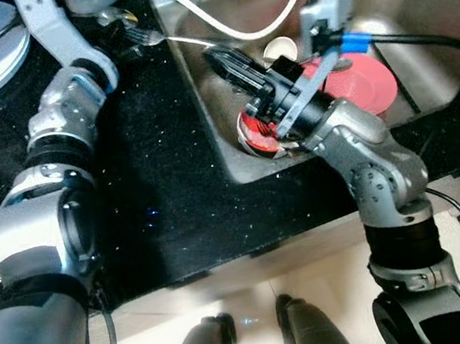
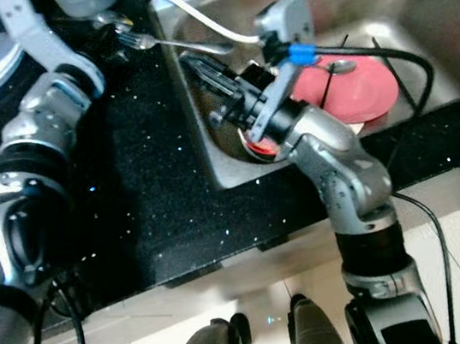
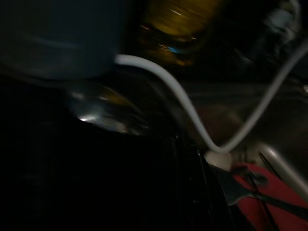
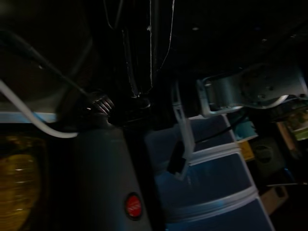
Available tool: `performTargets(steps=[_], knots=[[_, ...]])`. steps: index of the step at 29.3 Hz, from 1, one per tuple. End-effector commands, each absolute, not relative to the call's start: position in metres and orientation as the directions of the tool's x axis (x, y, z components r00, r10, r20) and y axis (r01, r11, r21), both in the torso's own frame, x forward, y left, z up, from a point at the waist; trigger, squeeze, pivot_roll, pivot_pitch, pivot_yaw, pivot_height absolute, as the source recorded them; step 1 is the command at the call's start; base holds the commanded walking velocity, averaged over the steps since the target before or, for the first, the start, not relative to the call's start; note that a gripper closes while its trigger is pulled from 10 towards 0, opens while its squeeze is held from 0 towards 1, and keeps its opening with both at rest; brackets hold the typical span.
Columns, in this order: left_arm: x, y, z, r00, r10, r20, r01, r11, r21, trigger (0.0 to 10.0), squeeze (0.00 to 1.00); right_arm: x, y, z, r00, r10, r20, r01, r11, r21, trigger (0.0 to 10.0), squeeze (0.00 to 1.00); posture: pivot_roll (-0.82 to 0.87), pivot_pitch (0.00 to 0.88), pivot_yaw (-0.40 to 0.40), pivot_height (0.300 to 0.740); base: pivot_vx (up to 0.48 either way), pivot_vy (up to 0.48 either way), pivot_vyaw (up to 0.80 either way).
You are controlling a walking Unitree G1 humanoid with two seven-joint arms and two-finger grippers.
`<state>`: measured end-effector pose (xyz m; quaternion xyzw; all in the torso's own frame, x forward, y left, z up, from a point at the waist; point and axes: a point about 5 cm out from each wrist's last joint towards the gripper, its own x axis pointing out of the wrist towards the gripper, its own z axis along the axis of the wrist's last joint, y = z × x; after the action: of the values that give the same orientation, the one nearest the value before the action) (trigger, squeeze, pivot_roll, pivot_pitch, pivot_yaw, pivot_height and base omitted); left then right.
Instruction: Kitchen organization
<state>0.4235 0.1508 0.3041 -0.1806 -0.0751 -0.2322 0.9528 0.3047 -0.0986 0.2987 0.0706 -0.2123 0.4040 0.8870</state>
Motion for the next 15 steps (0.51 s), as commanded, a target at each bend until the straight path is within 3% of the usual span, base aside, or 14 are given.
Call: performTargets(steps=[1, 7, 12, 13, 15], knots=[[0.421, 0.125, 0.279, 0.828, -0.546, 0.129, 0.559, 0.780, -0.283, 0.0, 0.00, 0.307, -0.109, 0.296, 0.616, 0.658, 0.434, -0.712, 0.700, -0.050, 10.0, 0.00, -0.12, 0.202, 0.131, 0.740, 0.000, 0.000, 0.00], [0.410, 0.072, 0.263, 0.687, -0.723, 0.079, 0.713, 0.649, -0.266, 0.0, 0.00, 0.309, -0.116, 0.298, 0.631, 0.642, 0.436, -0.691, 0.720, -0.060, 10.0, 0.00, -0.12, 0.201, 0.134, 0.740, 0.000, 0.000, 0.00], [0.401, 0.043, 0.264, 0.599, -0.795, 0.099, 0.791, 0.568, -0.228, 0.0, 0.00, 0.309, -0.112, 0.297, 0.624, 0.649, 0.435, -0.698, 0.713, -0.062, 10.0, 0.00, -0.11, 0.203, 0.131, 0.740, 0.000, 0.000, 0.00], [0.400, 0.039, 0.266, 0.584, -0.805, 0.108, 0.805, 0.556, -0.207, 10.0, 0.00, 0.309, -0.110, 0.297, 0.621, 0.652, 0.434, -0.701, 0.710, -0.063, 10.0, 0.00, -0.11, 0.203, 0.131, 0.740, 0.000, 0.000, 0.00], [0.399, 0.037, 0.269, 0.582, -0.803, 0.129, 0.810, 0.556, -0.187, 10.0, 0.00, 0.309, -0.109, 0.297, 0.619, 0.655, 0.434, -0.704, 0.707, -0.064, 10.0, 0.00, -0.11, 0.203, 0.131, 0.740, 0.000, 0.000, 0.00]])
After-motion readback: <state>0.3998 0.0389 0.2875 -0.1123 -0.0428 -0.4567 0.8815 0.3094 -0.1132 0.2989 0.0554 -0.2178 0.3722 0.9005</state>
